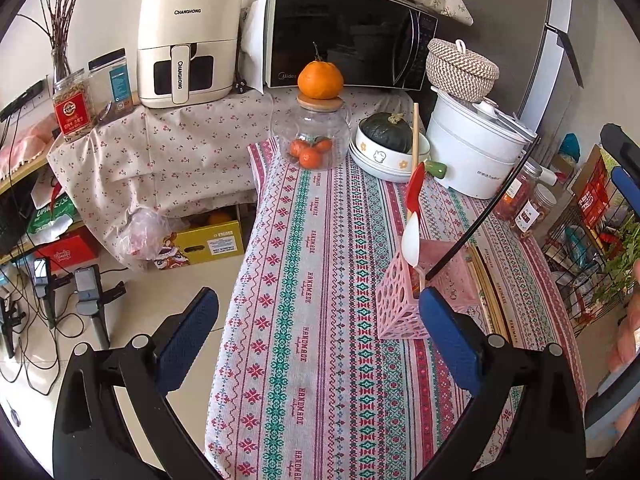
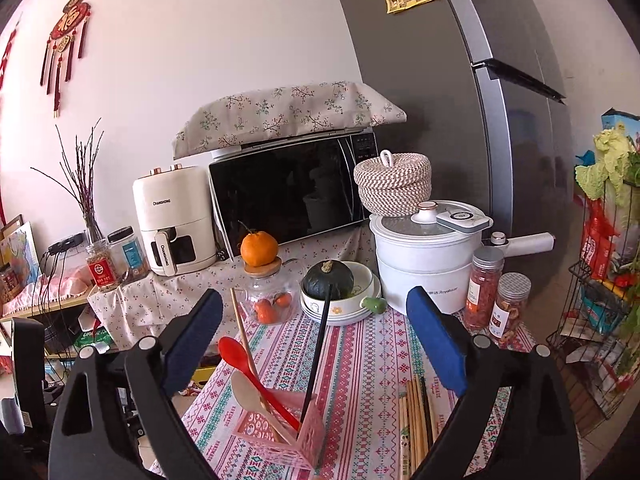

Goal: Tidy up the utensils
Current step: 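Lower the red spoon into the pink basket and open the right tool, then grasp a single wooden chopstick from the bundle with the right tool and lift it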

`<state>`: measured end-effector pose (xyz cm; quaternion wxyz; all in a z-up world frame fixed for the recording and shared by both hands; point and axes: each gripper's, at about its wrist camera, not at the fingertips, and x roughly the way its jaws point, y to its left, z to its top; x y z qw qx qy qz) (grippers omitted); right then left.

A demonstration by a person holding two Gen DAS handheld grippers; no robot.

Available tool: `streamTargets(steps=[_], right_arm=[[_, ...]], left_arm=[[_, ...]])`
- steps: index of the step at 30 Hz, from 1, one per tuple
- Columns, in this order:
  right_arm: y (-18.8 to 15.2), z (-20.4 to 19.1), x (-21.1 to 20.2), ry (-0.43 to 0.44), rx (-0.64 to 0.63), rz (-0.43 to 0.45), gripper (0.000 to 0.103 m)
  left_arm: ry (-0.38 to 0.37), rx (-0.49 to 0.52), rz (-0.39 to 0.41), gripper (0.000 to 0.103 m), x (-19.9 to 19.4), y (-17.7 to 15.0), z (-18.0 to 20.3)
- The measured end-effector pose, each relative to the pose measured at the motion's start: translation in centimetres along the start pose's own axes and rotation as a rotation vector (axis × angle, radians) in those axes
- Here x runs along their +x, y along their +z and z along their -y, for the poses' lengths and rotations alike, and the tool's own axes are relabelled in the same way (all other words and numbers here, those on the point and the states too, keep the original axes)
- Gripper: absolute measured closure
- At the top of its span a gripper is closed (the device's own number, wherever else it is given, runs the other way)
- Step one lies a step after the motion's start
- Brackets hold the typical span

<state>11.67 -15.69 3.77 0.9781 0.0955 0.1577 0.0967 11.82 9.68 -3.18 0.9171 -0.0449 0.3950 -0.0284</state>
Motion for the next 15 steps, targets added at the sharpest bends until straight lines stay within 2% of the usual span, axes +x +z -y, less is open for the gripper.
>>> streamTargets(steps=[4, 9, 15], right_arm=[[0.2, 1.6, -0.9, -0.032, -0.067, -0.096, 0.006], [-1.0, 5.2, -0.6, -0.072, -0.025, -0.21, 0.006], [-4.0, 8.9, 2.9, -0.122, -0.006, -0.382, 0.006]], left_arm=[[-0.01, 0.022, -0.015, 0.007, 0.2, -0.4, 1.6], [-0.022, 0.052, -0.049, 0.007, 1.3, -1.1, 3.7], [-0.031, 0.069, -0.095, 0.007, 2.8, -1.8, 5.4]])
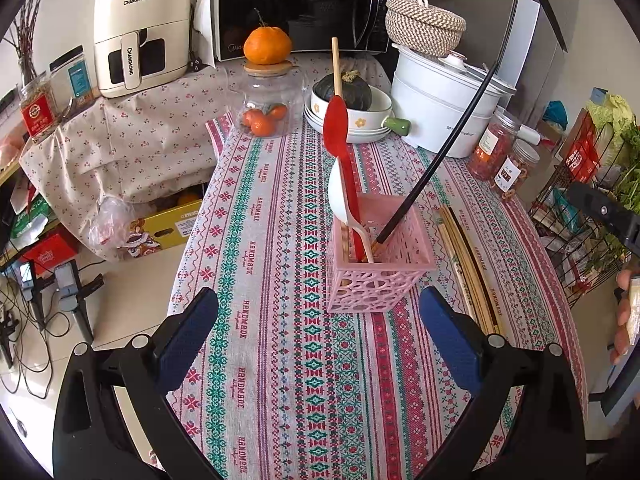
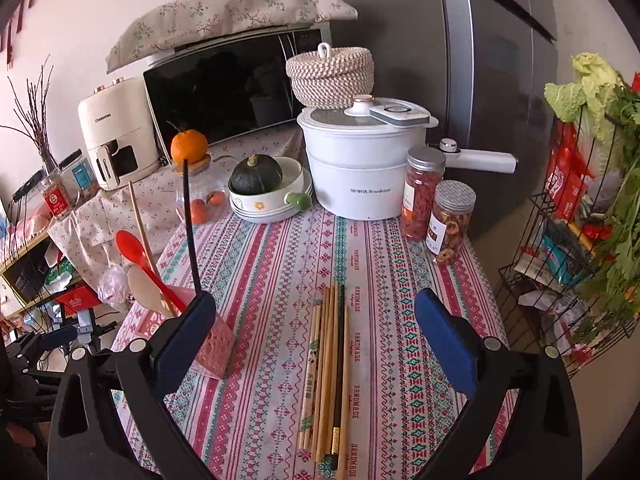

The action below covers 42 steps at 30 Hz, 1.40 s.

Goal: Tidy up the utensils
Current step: 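Grasp a single wooden chopstick from the bundle with the right tool and lift it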

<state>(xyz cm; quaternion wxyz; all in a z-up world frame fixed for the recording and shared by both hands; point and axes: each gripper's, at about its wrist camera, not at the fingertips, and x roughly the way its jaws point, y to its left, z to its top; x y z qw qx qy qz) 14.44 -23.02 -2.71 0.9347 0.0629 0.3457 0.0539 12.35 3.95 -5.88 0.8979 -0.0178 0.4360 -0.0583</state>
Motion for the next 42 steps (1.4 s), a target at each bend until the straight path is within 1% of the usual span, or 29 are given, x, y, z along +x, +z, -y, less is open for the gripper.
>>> streamTargets(steps=[3, 6, 7, 9, 10, 11, 12, 14, 15, 16, 17, 20, 22, 25, 27, 28, 30, 32, 33, 34, 35, 36, 38, 40, 42], right_arm=[[-0.8, 1.4, 3.5, -0.011, 0.008, -0.111, 0.006], [-1.9, 2.9, 7.2, -0.004, 0.056, -0.222, 0.007], [-2.3, 3.4, 8.4, 0.003, 0.08, -0.256, 0.009], [-3.0, 4.3, 10.4, 0.003, 0.124, -0.312, 0.016], [-3.3, 4.7, 11.3, 0.001, 0.143, -0.337, 0.024], [-3.6, 5.1, 12.1, 0.003, 0.159, -0.356, 0.03], [-3.9, 5.4, 12.7, 0.003, 0.174, -0.372, 0.033], [-4.3, 5.8, 13.8, 0.002, 0.194, -0.398, 0.049], [-4.5, 5.9, 14.3, 0.002, 0.204, -0.409, 0.053], [-4.7, 6.0, 14.7, 0.0, 0.211, -0.417, 0.059], [-4.6, 6.0, 15.1, 0.0, 0.215, -0.423, 0.064], [-4.8, 5.9, 15.9, 0.001, 0.22, -0.438, 0.072], [-4.8, 5.7, 16.4, -0.003, 0.216, -0.447, 0.074], [-4.7, 5.3, 16.7, -0.036, 0.179, -0.443, 0.079], [-4.6, 5.0, 16.7, -0.052, 0.169, -0.448, 0.08], [-4.5, 4.7, 16.8, -0.069, 0.151, -0.453, 0.08], [-4.4, 3.3, 17.1, -0.104, 0.072, -0.471, 0.08], [-4.8, 2.1, 17.4, -0.152, -0.004, -0.474, 0.08], [-4.8, 1.9, 17.4, -0.163, -0.012, -0.479, 0.082], [-4.8, 2.0, 17.4, -0.161, 0.0, -0.489, 0.092], [-4.8, 2.2, 17.4, -0.159, 0.011, -0.497, 0.096], [-4.9, 2.5, 17.3, -0.155, 0.021, -0.502, 0.096], [-5.1, 3.4, 16.7, -0.11, 0.058, -0.51, 0.096], [-5.1, 4.5, 15.5, -0.043, 0.109, -0.507, 0.096], [-4.8, 5.6, 13.8, 0.015, 0.16, -0.486, 0.096]], left_arm=[[-0.013, -0.003, -0.024, 0.007, 0.8, -0.1, 0.5], [-0.031, 0.006, -0.041, 0.007, 1.4, -0.2, 1.1], [-0.038, 0.012, -0.045, 0.007, 1.5, -0.2, 1.2], [-0.047, 0.025, -0.054, 0.007, 1.7, -0.3, 1.6], [-0.05, 0.03, -0.058, 0.007, 1.8, -0.4, 1.8], [-0.053, 0.033, -0.062, 0.007, 1.9, -0.4, 1.8], [-0.057, 0.034, -0.067, 0.007, 2.0, -0.4, 1.9], [-0.067, 0.032, -0.074, 0.007, 2.1, -0.5, 1.9], [-0.073, 0.031, -0.077, 0.007, 2.1, -0.5, 1.9], [-0.077, 0.03, -0.078, 0.007, 2.1, -0.5, 1.9], [-0.082, 0.03, -0.079, 0.007, 2.1, -0.5, 1.9], [-0.104, 0.031, -0.084, 0.007, 2.1, -0.5, 1.9], [-0.116, 0.032, -0.085, 0.007, 2.0, -0.5, 1.9], [-0.132, 0.042, -0.083, 0.007, 1.7, -0.5, 2.0], [-0.135, 0.056, -0.075, 0.008, 1.4, -0.5, 2.2], [-0.135, 0.066, -0.071, 0.009, 1.3, -0.5, 2.4], [-0.134, 0.087, -0.061, 0.01, 1.0, -0.6, 2.8], [-0.141, 0.109, -0.058, 0.016, 0.7, -0.7, 3.3], [-0.145, 0.12, -0.058, 0.018, 0.5, -0.7, 3.5], [-0.154, 0.131, -0.06, 0.021, 0.4, -0.8, 3.7], [-0.163, 0.14, -0.062, 0.024, 0.3, -0.8, 4.0], [-0.171, 0.149, -0.062, 0.027, 0.1, -0.9, 4.3], [-0.203, 0.165, -0.071, 0.037, -0.2, -1.1, 5.0], [-0.239, 0.178, -0.084, 0.039, -0.5, -1.4, 5.9], [-0.272, 0.184, -0.096, 0.04, -0.6, -1.5, 7.3]])
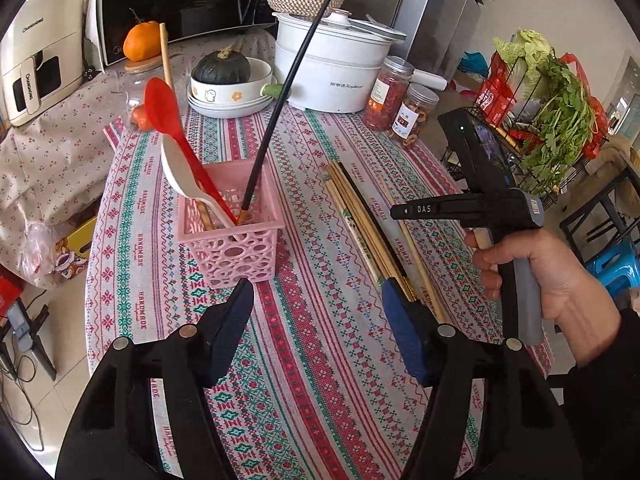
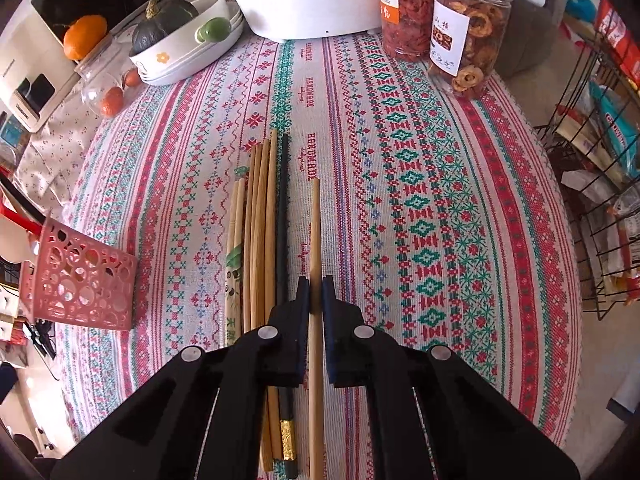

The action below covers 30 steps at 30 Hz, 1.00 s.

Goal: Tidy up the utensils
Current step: 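Grasp a single wooden chopstick from the bundle with the right tool and lift it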

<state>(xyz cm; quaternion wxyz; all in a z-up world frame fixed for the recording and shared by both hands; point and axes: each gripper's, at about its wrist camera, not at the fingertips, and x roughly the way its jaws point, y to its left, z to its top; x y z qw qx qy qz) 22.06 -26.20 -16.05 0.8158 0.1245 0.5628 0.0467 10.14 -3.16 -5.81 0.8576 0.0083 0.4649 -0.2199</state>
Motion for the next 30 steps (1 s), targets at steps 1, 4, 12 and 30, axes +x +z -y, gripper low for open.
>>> streamTargets(steps=[1, 4, 12, 30], right_arm=[[-0.2, 0.5, -1.0, 0.028, 0.013, 0.012, 0.096], [-0.9, 2.2, -3.7, 0.077, 0.043, 0.04, 0.096], [-3.4, 7.3, -7.4, 0.114, 0.09, 0.074, 0.096], [-4.7, 11.3, -6.9, 0.16, 0.124, 0.05, 0.096]], left_arm=[[-0.007, 0.0, -0.006, 0.041, 0.3, 0.1, 0.7], [-0.041, 0.032, -0.044, 0.049, 1.8, 0.5, 3.7], [0.027, 0.054, -0.109, 0.078, 9.3, 3.6, 9.0], [0.324, -0.184, -0.232, 0.096, 20.4, 8.8, 3.6]])
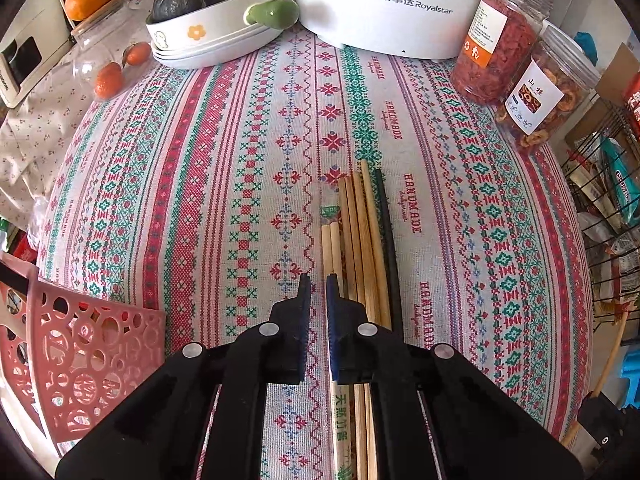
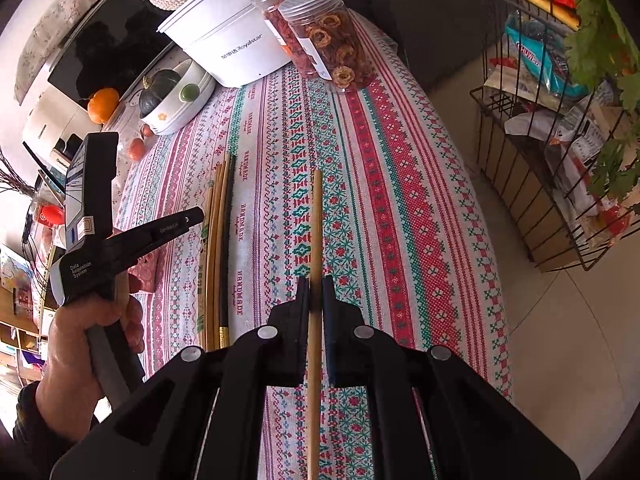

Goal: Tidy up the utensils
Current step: 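Grasp a single wooden chopstick from the bundle with the right tool and lift it, then grasp the paper-wrapped chopsticks with the left tool while the right tool holds its chopstick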

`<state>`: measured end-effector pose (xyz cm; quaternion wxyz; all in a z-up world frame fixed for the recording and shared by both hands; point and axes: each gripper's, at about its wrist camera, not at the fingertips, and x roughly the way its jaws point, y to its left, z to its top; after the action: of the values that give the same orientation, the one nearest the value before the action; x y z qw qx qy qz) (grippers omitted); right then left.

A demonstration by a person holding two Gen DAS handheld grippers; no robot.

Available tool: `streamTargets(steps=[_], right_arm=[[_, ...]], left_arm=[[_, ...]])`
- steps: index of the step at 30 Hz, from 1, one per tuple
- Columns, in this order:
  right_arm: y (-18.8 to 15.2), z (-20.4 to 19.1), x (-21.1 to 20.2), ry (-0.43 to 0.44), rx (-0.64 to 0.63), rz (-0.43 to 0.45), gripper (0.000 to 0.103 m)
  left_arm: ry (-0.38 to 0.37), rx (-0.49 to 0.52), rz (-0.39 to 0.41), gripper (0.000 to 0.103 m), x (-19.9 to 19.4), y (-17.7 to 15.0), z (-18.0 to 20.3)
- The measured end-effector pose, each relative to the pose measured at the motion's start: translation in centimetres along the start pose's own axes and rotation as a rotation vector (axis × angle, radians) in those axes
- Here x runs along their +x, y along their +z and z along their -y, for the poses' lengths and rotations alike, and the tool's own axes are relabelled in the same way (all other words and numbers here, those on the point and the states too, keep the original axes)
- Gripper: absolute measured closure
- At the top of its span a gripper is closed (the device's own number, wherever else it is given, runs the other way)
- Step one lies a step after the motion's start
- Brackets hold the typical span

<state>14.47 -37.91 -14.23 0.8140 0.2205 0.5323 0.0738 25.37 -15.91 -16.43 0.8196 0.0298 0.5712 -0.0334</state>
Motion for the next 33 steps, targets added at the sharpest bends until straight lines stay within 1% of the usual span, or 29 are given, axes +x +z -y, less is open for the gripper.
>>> streamTargets(steps=[3, 5, 9, 11, 14, 15, 18, 21, 22, 24, 26, 28, 31, 33], right_arm=[[0.0, 0.0, 0.0, -0.001, 0.002, 0.001, 0.096], [-0.1, -0.2, 0.0, -0.003, -0.002, 0.0, 0.096], [-0.1, -0.3, 0.1, -0.01, -0.007, -0.001, 0.096], [0.0, -0.2, 0.2, -0.014, -0.008, -0.002, 0.096], [0.0, -0.2, 0.3, -0.022, -0.009, -0.007, 0.096], [0.0, -0.3, 0.4, -0.027, -0.011, -0.008, 0.096], [-0.1, -0.7, 0.1, -0.035, -0.026, 0.0, 0.096], [-0.2, -1.1, -0.7, -0.046, -0.045, 0.025, 0.096], [-0.3, -1.3, -1.0, -0.046, -0.048, 0.034, 0.096], [-0.5, -1.5, -1.6, -0.045, -0.05, 0.051, 0.096], [-0.8, -1.9, -2.5, -0.043, -0.06, 0.072, 0.096], [-1.1, -2.4, -3.5, -0.04, -0.076, 0.101, 0.096], [-1.7, -3.4, -5.2, -0.033, -0.102, 0.144, 0.096], [-2.1, -4.0, -6.3, -0.027, -0.116, 0.169, 0.096]], left_arm=[[0.0, 0.01, 0.007, 0.095, 0.1, 0.2, 0.1], [-0.02, 0.004, -0.001, 0.092, 0.3, 0.4, 0.5], [-0.009, 0.014, -0.041, 0.091, 1.2, 0.5, 0.9], [-0.007, 0.016, -0.038, 0.09, 1.5, 0.7, 0.8], [-0.027, 0.008, -0.039, 0.09, 1.7, 0.9, 0.5], [-0.046, 0.011, -0.037, 0.094, 1.7, 0.9, 0.5], [-0.143, 0.013, -0.015, 0.094, 1.0, 0.3, -0.2], [-0.23, 0.057, 0.039, 0.094, -1.2, -0.9, -0.3], [-0.265, 0.07, 0.061, 0.094, -2.2, -1.4, -0.4], [-0.365, 0.094, 0.11, 0.094, -4.6, -2.5, -0.5], [-0.445, 0.121, 0.169, 0.094, -7.2, -3.7, -0.5], [-0.543, 0.134, 0.21, 0.094, -9.5, -4.6, -1.0], [-0.636, 0.149, 0.266, 0.094, -12.8, -5.9, -1.7], [-0.677, 0.152, 0.299, 0.094, -14.5, -6.6, -2.4]])
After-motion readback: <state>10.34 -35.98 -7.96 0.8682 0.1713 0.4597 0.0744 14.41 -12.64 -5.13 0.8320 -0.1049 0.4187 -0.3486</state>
